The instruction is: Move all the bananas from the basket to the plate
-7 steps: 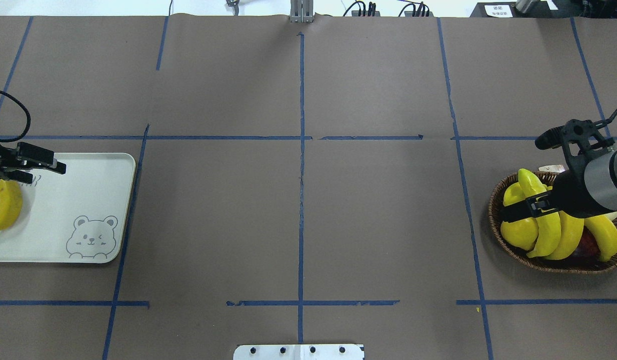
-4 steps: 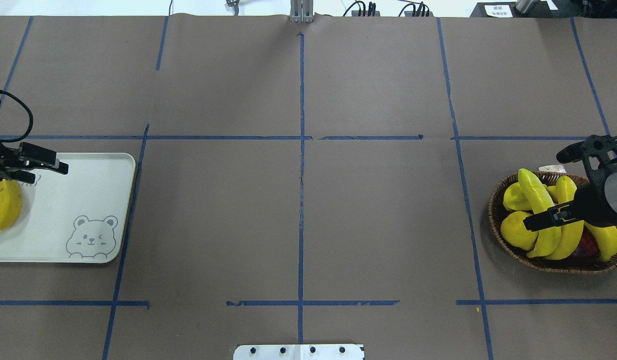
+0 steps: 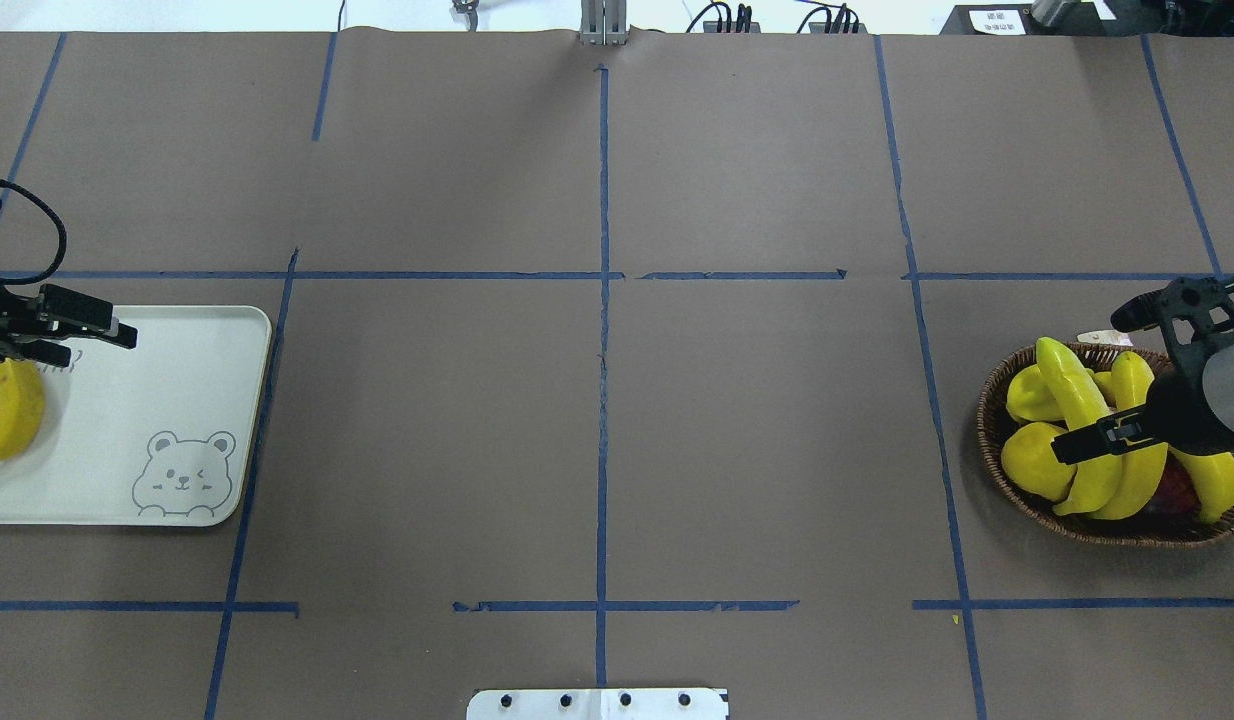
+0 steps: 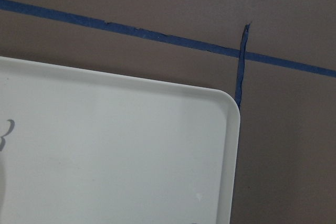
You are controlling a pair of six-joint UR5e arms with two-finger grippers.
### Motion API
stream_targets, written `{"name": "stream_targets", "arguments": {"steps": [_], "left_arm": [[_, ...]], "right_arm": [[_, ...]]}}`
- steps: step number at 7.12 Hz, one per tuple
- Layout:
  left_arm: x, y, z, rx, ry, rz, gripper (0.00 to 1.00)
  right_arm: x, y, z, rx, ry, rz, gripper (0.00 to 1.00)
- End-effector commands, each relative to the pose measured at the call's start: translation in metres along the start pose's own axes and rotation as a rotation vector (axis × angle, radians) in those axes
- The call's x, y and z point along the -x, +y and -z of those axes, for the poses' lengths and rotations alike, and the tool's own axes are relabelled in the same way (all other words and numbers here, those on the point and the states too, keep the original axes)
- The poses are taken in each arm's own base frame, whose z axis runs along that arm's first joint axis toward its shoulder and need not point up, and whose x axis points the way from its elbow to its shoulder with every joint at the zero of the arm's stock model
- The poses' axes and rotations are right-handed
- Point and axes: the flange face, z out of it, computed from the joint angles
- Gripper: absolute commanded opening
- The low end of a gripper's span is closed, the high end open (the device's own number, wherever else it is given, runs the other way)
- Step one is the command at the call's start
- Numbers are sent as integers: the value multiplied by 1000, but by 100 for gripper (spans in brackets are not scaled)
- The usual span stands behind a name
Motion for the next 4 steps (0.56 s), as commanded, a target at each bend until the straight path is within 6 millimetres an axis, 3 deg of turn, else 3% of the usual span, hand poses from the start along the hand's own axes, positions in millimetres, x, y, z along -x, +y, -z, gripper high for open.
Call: {"name": "stream_targets", "arguments": {"steps": [1, 3, 4], "left_arm": [[1, 0, -1, 2, -1, 1, 100], [1, 0, -1, 2, -1, 1, 100], [1, 0, -1, 2, -2, 2, 100]], "right_arm": [[-3, -6, -15, 15, 12, -7, 93], [-2, -12, -20, 14, 11, -9, 88], [1, -12, -19, 16, 3, -7, 81]]}}
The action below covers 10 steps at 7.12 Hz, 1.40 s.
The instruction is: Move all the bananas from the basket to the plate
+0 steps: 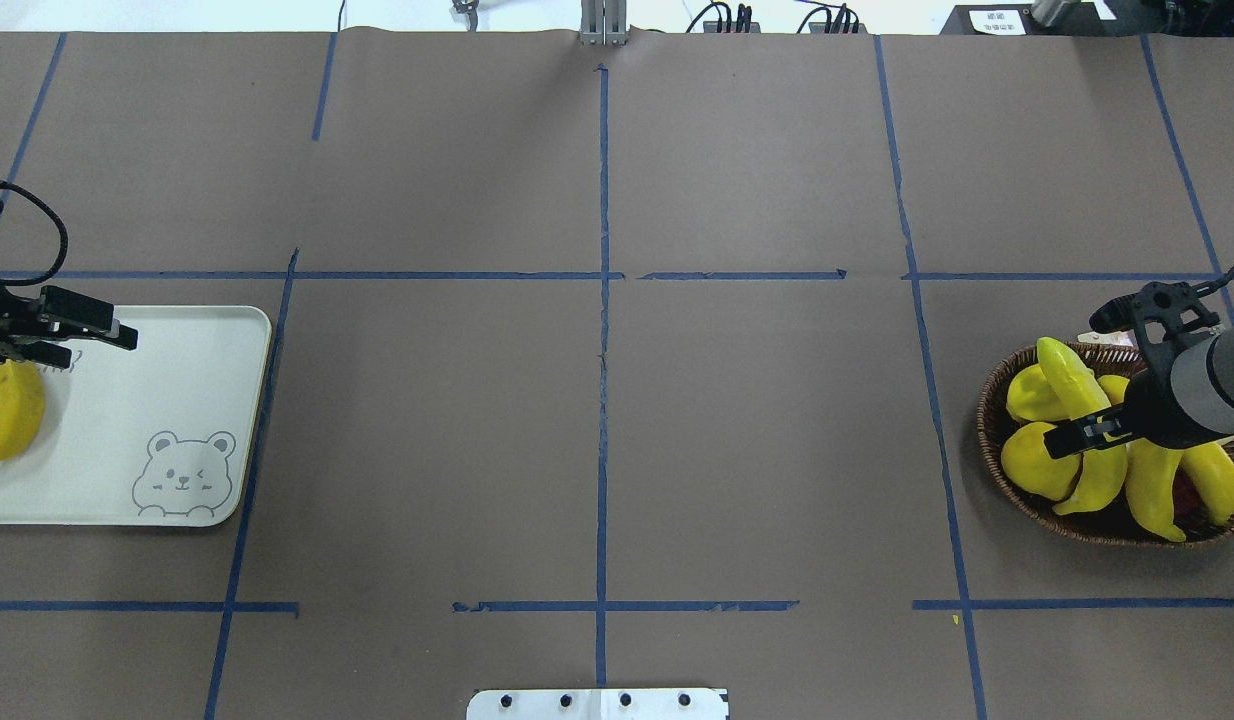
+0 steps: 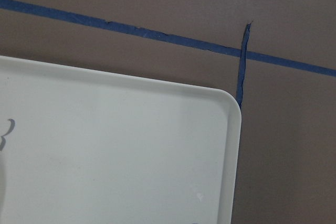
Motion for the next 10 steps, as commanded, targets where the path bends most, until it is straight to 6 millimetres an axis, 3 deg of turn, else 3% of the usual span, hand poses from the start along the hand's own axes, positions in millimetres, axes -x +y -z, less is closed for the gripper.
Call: {"name": "stream_targets", "arguments": {"steps": [1, 9, 10], "left_arm": [[1, 0, 0, 0, -1, 1, 100], [4, -1, -4, 5, -6, 7, 100], [4, -1, -4, 3, -7, 7, 100]], "right_arm": [[3, -1, 1, 2, -10, 1, 73], [0, 6, -7, 32, 6, -1, 59], [0, 7, -8, 36, 7, -2, 47]]}}
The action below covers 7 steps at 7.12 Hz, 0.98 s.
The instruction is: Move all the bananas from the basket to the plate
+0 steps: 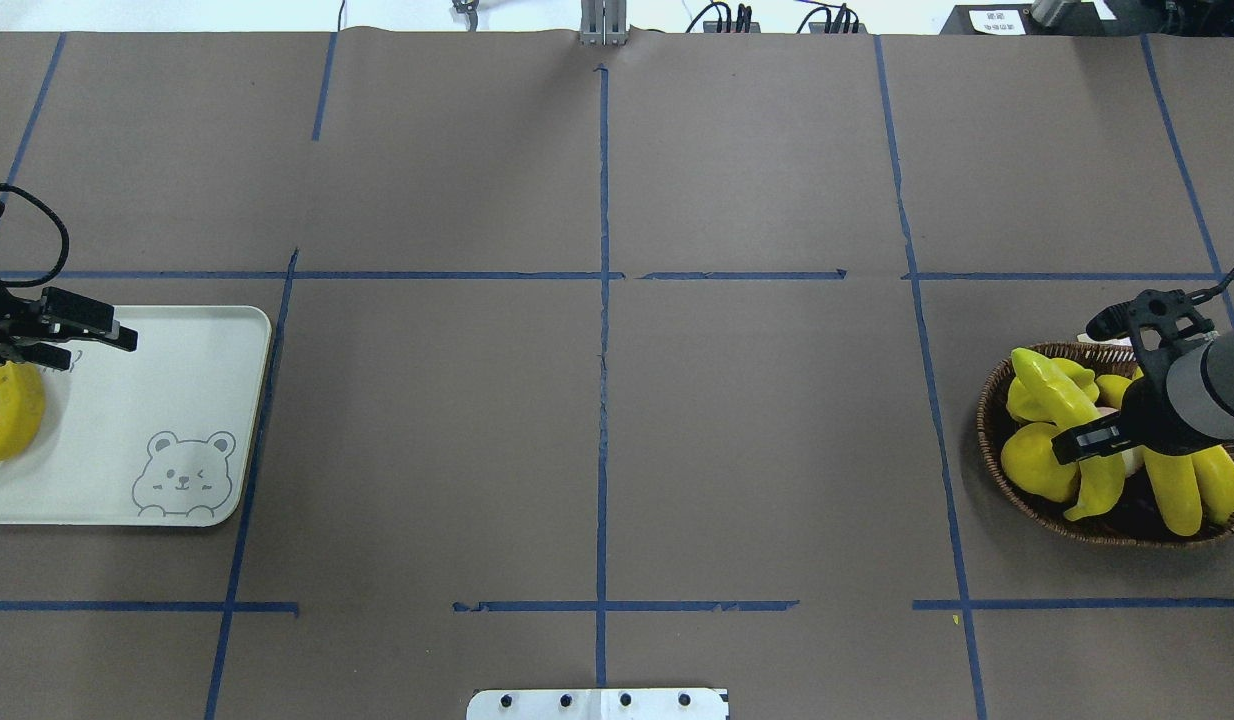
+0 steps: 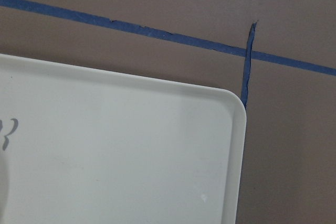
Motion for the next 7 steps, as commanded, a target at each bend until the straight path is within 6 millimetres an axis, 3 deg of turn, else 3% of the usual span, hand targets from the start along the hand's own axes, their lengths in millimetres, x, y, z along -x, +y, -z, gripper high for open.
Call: {"name": "stream_targets", "arguments": {"steps": [1, 3, 4, 6, 7], "left_arm": [[0, 0, 0, 0, -1, 1, 100], [0, 0, 0, 1, 1, 0, 100], [0, 0, 0, 1, 1, 0, 100], [-4, 0, 2, -2, 6, -4, 100], [-16, -2, 6, -12, 26, -27, 100]], "right_arm": [[0, 2, -2, 5, 2, 0, 29], [5, 1, 6, -3, -15, 8, 12], [15, 3, 22, -18, -43, 22, 7], [35, 2, 47, -29, -122, 34, 5], [41, 2, 50, -26, -144, 25, 5]]}}
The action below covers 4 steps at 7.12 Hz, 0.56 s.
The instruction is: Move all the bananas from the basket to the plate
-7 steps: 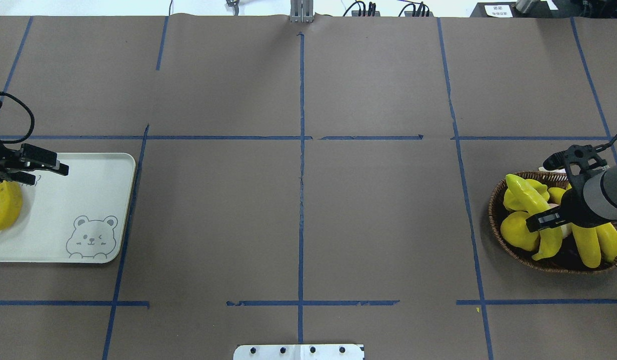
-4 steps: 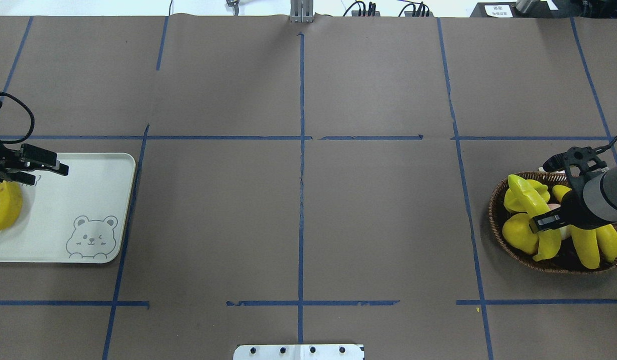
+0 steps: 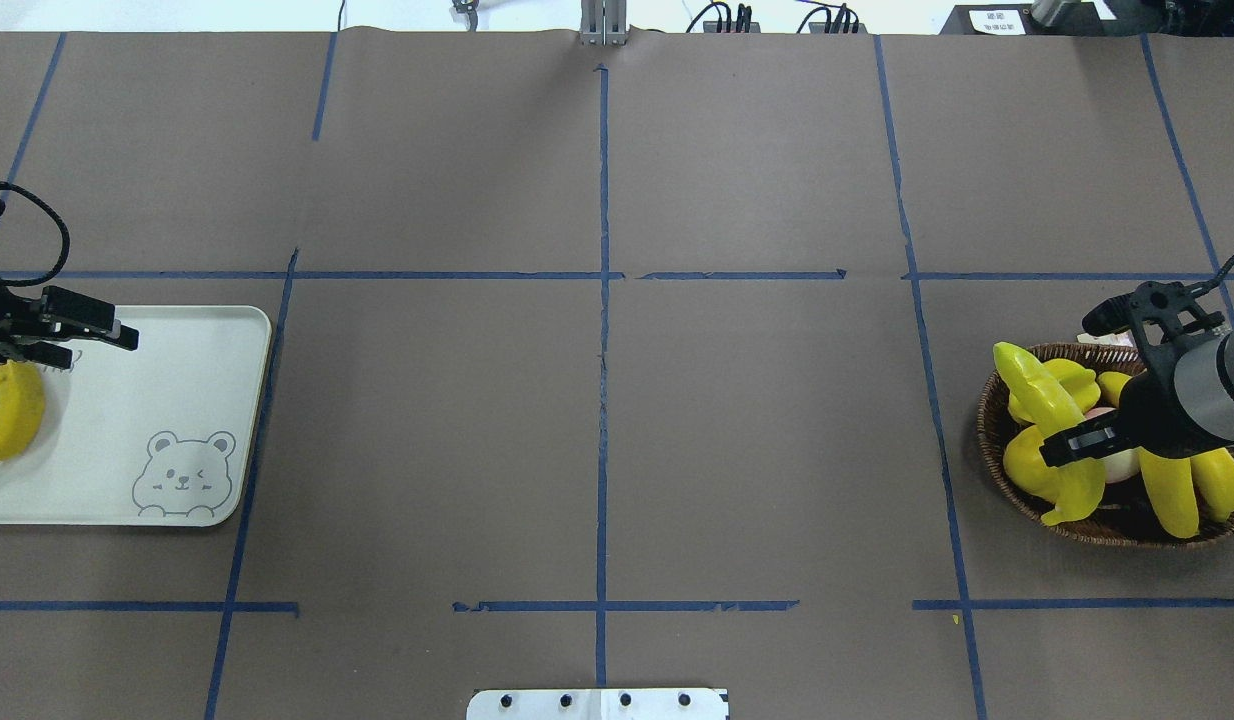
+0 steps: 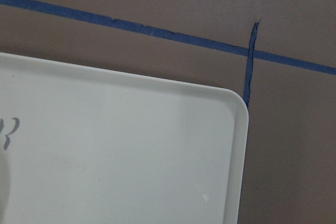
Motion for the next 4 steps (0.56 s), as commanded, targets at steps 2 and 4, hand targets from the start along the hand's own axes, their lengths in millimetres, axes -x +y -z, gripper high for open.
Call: {"name": "stream_targets", "arguments": {"steps": [2, 4], "left_arm": [[-36, -8, 10, -25, 49, -50, 100], [-68, 2, 30, -55, 112, -122, 100]], "right_arm": [[59, -34, 28, -87, -146, -126, 6], [85, -38, 35, -146, -281, -191, 7]]}}
